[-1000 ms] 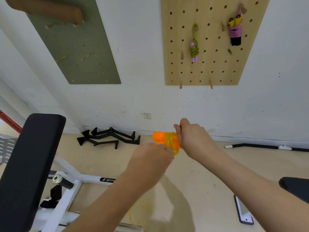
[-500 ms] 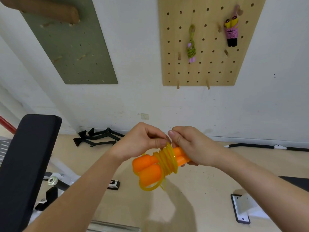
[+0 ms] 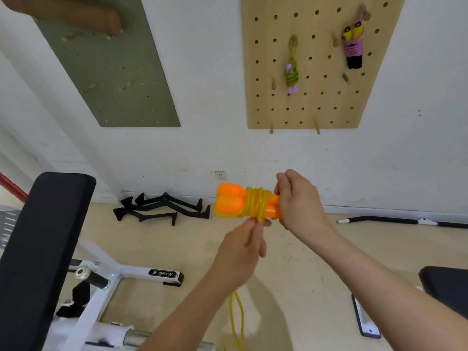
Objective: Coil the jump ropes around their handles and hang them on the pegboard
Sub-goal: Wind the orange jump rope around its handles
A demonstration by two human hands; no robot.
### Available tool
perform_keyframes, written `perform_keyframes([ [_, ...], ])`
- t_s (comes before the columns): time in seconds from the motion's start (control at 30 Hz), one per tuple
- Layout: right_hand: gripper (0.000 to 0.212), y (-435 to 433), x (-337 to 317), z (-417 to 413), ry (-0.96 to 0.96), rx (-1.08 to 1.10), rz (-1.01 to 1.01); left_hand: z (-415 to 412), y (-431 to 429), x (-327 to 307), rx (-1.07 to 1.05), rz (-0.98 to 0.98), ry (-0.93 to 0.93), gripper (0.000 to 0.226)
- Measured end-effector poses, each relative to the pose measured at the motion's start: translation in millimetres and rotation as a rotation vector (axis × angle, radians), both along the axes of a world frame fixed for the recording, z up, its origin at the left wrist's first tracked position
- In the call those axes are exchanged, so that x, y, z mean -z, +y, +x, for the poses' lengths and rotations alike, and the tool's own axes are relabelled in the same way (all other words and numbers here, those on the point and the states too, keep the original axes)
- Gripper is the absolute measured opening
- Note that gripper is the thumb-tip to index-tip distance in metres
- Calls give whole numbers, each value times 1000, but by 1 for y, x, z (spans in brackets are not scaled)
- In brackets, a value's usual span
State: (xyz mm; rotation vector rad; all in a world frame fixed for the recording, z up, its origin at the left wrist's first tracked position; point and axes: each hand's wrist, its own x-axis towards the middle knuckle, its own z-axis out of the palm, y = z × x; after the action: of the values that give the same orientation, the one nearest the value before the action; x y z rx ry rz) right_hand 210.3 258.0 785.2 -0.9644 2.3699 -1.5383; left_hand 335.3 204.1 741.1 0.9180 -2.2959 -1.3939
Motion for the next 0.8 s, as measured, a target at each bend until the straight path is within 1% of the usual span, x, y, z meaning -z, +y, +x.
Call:
perform_keyframes([
  [0.07,31,-3,11,-4,48,54,49,7,9,-1,126,-462,-241,25],
  [0.1,30,-3,14,-3,76,57,79,8,14,-7,170,-619,-350,27],
  [0.13,28,-4,17,-1,116,51,111,10,13,-10,129,-777,-375,26],
  [0.17,25,-4,20,0,160,38,144,11,15,-19,152,-918,-435,25],
  [0.23,21,-4,22,3,238,-5,222,14,13,-26,326,-1090,-589,28],
  [0.3,23,-4,24,4,291,-70,316,13,3,-35,385,-1156,-551,34],
  [0.33,26,-3,23,3,314,-99,368,12,-3,-41,426,-1203,-521,32],
  [0.37,29,-2,23,3,337,-123,420,12,-8,-49,464,-1240,-502,23],
  [0.4,34,0,21,4,355,-145,463,11,-15,-51,459,-1269,-489,17],
  [0.43,37,2,20,5,364,-168,491,8,-22,-56,432,-1216,-477,22],
  [0.47,40,4,19,5,363,-195,498,7,-27,-62,417,-1120,-484,27],
  [0.5,42,6,17,5,362,-225,494,7,-31,-65,407,-1045,-436,29],
  [0.6,42,15,12,4,374,-335,449,8,-38,-68,380,-809,-224,21],
  [0.7,38,22,5,2,380,-450,398,3,-45,-65,380,-539,-147,5],
  [0.73,37,24,2,2,380,-482,379,1,-45,-67,373,-443,-137,2],
  [0.8,38,26,-3,1,359,-521,326,-2,-47,-69,346,-271,-112,9],
])
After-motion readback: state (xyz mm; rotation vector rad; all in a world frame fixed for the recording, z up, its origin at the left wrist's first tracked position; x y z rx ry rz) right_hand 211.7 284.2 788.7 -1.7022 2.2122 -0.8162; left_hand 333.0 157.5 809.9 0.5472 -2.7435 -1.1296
